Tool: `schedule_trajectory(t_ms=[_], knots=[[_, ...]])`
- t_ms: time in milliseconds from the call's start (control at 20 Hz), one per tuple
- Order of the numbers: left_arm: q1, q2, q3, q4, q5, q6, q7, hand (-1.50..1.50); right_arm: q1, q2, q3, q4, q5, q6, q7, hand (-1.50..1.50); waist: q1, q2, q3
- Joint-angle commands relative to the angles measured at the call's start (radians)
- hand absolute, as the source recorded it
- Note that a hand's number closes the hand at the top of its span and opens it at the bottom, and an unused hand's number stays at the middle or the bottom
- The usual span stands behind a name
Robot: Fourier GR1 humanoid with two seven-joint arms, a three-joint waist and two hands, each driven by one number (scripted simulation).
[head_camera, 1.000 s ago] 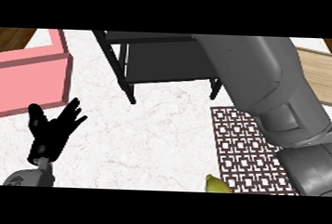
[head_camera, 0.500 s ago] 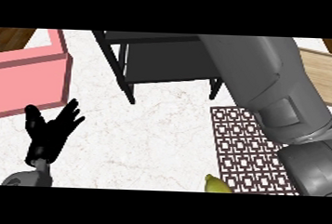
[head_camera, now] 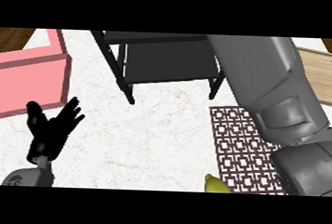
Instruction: Pick the croissant from the placemat and place it in the tiered shelf
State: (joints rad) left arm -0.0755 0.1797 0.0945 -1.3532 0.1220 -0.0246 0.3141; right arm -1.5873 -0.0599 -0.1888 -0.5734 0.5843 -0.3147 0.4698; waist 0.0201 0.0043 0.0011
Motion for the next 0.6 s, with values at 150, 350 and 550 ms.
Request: schedule_trajectory(t_ms=[150, 350, 550], knots=[[-0.029, -0.004, 0.007, 0.028, -0.008, 0.01, -0.005, 0.0, 0.01, -0.013, -0.136, -0.049, -0.136, -0.075, -0.044, -1.5, -0.006, 0.001, -0.002], [0.028, -0.022, -0.01, -0.012, -0.006, 0.002, -0.015, 0.0, 0.028, -0.065, -0.153, -0.072, -0.119, -0.177, -0.069, -1.5, -0.003, 0.0, -0.002], [0.044, 0.025, 0.022, -0.011, 0.016, -0.038, -0.016, 0.0, 0.029, -0.139, -0.129, -0.104, -0.06, -0.217, 0.045, -1.5, -0.021, -0.008, -0.002]])
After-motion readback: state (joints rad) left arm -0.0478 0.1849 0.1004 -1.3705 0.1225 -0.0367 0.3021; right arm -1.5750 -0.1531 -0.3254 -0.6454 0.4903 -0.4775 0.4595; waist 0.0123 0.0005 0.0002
